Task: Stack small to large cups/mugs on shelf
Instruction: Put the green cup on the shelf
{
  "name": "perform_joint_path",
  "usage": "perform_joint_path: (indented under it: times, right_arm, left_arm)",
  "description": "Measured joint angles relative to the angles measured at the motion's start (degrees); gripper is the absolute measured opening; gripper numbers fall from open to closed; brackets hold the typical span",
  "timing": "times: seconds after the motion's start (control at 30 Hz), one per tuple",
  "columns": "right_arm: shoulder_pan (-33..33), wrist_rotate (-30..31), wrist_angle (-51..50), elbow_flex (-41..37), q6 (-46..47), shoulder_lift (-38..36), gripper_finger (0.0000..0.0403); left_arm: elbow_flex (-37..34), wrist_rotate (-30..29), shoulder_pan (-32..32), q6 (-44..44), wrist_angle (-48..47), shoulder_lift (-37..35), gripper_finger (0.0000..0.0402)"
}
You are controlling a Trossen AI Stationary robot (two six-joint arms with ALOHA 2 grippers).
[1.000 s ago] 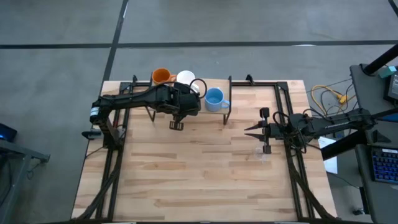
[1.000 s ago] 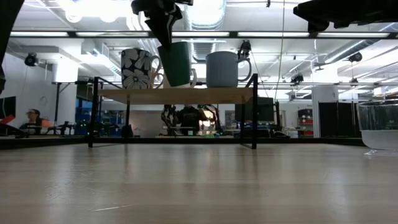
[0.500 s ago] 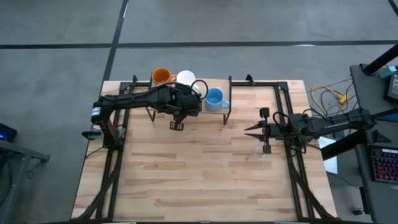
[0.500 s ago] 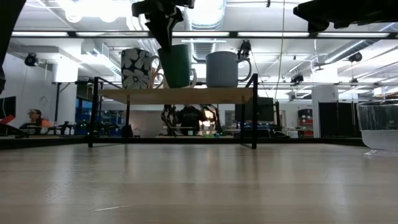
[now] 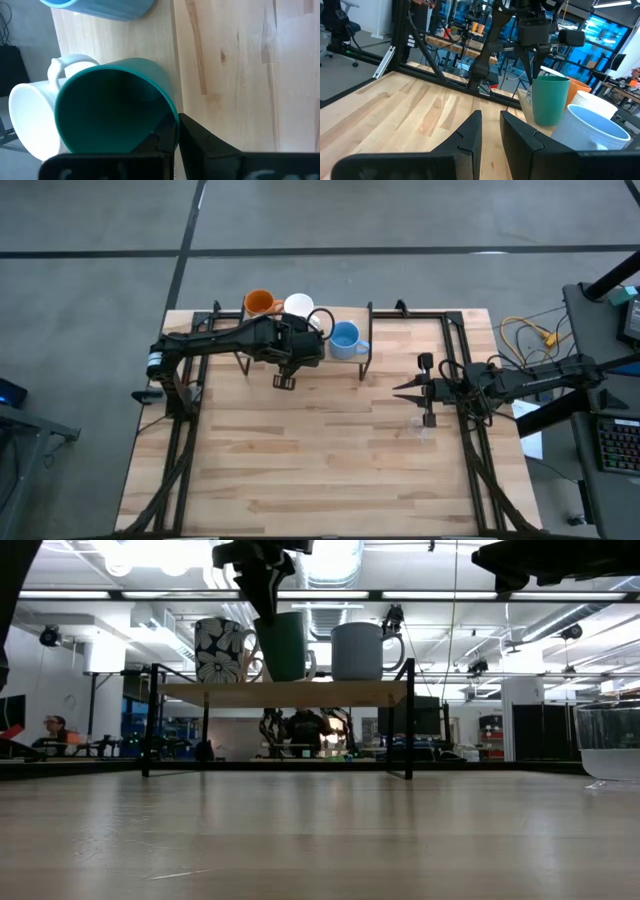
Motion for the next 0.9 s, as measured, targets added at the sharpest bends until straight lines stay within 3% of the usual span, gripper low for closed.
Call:
perform_joint_path:
  times: [0.13, 0.53, 0.9]
  right_arm:
    - [0.00, -0.01, 0.00, 0.00, 0.00, 0.00, 0.0063]
    - [-0.01, -0.02, 0.00, 0.00, 0.01, 0.00, 0.0063]
    - [0.00, 0.00, -0.02, 0.00, 0.02, 0.02, 0.0063]
  left_arm:
    - [0.00, -0.01, 0.24, 0.04, 0.00, 0.00, 0.0004]
    - [0.00, -0.11, 1.53, 0.00, 0.43, -0.04, 0.0073]
    - [0.00, -0.11, 2.33, 0.30, 1.77, -0.04, 0.0078]
